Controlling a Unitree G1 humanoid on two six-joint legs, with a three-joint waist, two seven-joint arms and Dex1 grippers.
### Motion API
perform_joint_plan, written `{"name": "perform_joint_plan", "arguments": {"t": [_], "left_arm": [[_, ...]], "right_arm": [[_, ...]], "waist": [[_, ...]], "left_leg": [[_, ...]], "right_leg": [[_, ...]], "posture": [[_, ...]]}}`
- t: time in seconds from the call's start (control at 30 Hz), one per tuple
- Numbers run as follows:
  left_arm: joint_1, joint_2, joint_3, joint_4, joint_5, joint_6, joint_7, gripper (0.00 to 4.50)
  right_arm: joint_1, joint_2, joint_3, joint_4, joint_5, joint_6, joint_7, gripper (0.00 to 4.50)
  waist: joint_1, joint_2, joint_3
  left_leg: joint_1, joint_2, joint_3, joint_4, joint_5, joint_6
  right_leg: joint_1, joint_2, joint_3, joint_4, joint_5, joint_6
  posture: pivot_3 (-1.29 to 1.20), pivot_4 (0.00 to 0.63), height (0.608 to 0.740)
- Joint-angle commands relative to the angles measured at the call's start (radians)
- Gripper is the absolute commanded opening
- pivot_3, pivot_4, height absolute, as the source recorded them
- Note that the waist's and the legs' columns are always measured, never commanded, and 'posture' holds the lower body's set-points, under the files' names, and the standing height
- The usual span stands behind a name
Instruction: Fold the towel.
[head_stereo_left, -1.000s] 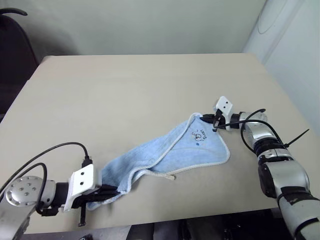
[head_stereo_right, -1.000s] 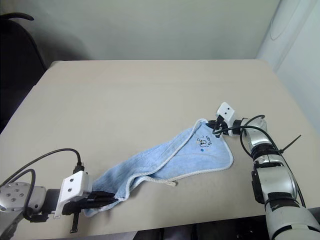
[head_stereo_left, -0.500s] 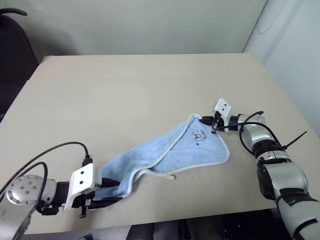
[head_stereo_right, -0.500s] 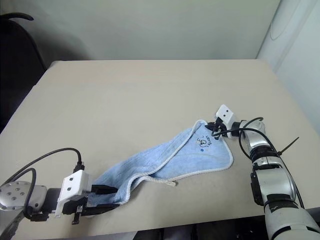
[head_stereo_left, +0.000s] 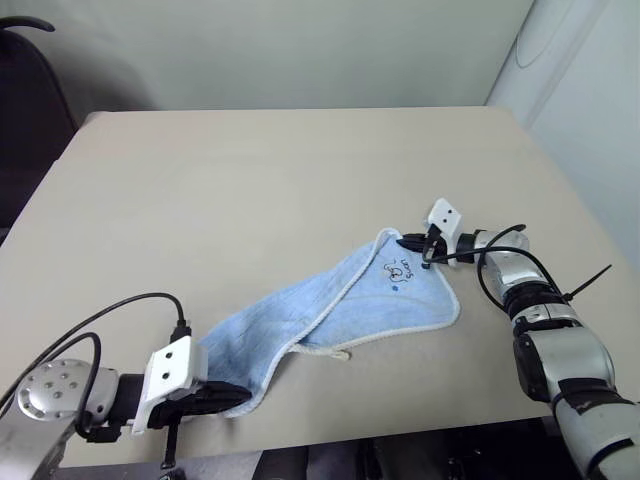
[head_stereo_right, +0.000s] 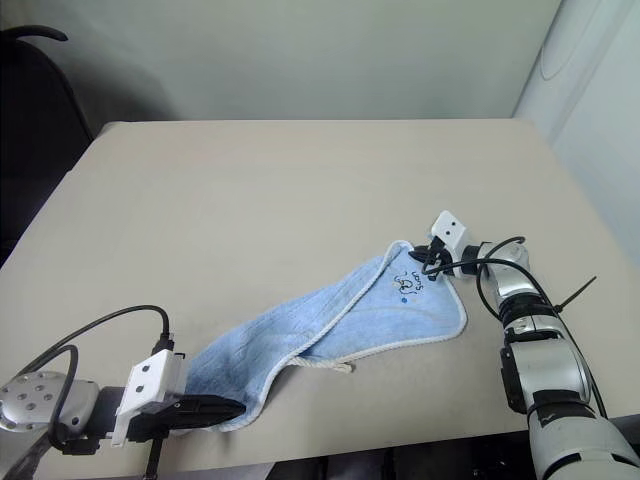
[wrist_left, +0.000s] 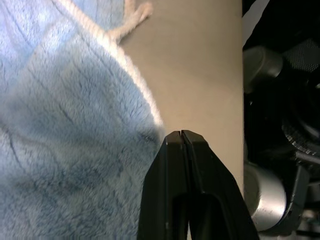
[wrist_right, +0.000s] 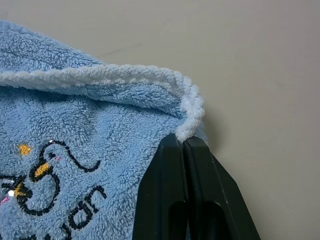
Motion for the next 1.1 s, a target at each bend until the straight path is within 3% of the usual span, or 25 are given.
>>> {"name": "perform_joint_plan", "arguments": {"t": [0.03, 0.13, 0.3, 0.77, 0.87, 1.03, 1.1], "left_arm": [[0.022, 0.008, -0.009, -0.035, 0.015, -0.044, -0.026, 0.03], [0.028, 0.023, 0.013, -0.032, 0.007, -0.061, -0.062, 0.59], [0.018, 0.040, -0.012, 0.010, 0.117, -0.183, -0.065, 2.30], [-0.019, 0.051, -0.120, 0.076, 0.255, -0.241, -0.021, 2.30], [-0.021, 0.040, -0.116, 0.076, 0.227, -0.232, -0.018, 1.71], [-0.015, 0.033, -0.079, 0.064, 0.161, -0.204, -0.027, 0.02], [-0.007, 0.037, -0.071, 0.063, 0.153, -0.205, -0.030, 0.02]], "right_arm": [[0.004, -0.003, -0.009, -0.031, 0.016, 0.002, -0.006, 0.00], [0.008, -0.004, -0.008, -0.033, 0.016, 0.002, -0.008, 0.00], [0.013, -0.001, -0.008, -0.037, 0.016, 0.004, -0.011, 0.00], [0.045, 0.002, -0.008, -0.077, 0.029, 0.021, -0.015, 0.00], [0.047, 0.002, -0.007, -0.082, 0.030, 0.025, -0.015, 0.00], [0.049, 0.003, -0.006, -0.085, 0.031, 0.027, -0.015, 0.00], [0.049, 0.004, -0.006, -0.085, 0.032, 0.028, -0.016, 0.00]], "waist": [[0.000, 0.000, 0.000], [0.001, 0.000, 0.000], [0.001, 0.000, 0.000], [0.000, 0.000, 0.000], [0.001, 0.001, -0.001], [0.000, 0.001, -0.001], [0.000, 0.001, -0.001]], "left_leg": [[0.000, 0.000, 0.000, 0.000, 0.000, 0.000], [0.000, 0.000, 0.000, 0.000, 0.000, 0.000], [0.000, 0.000, 0.000, 0.000, -0.001, 0.001], [0.000, 0.000, 0.000, 0.000, -0.003, 0.005], [0.000, 0.000, 0.000, 0.000, -0.003, 0.005], [0.000, 0.000, 0.000, 0.000, -0.003, 0.005], [0.000, 0.000, 0.000, 0.000, -0.003, 0.005]], "right_leg": [[0.000, 0.000, 0.000, 0.000, 0.000, 0.000], [0.000, 0.000, 0.000, 0.000, 0.000, 0.000], [0.000, 0.000, 0.000, 0.000, 0.000, 0.000], [0.000, 0.000, 0.000, 0.000, 0.000, 0.000], [0.000, 0.000, 0.000, 0.000, 0.000, 0.000], [0.000, 0.000, 0.000, 0.000, 0.000, 0.000], [0.000, 0.000, 0.000, 0.000, 0.000, 0.000]], "posture": [[0.00, 0.150, 0.740], [0.00, 0.150, 0.740], [0.00, 0.150, 0.740], [0.00, 0.150, 0.740], [0.00, 0.150, 0.740], [0.00, 0.150, 0.740], [0.00, 0.150, 0.740]]}}
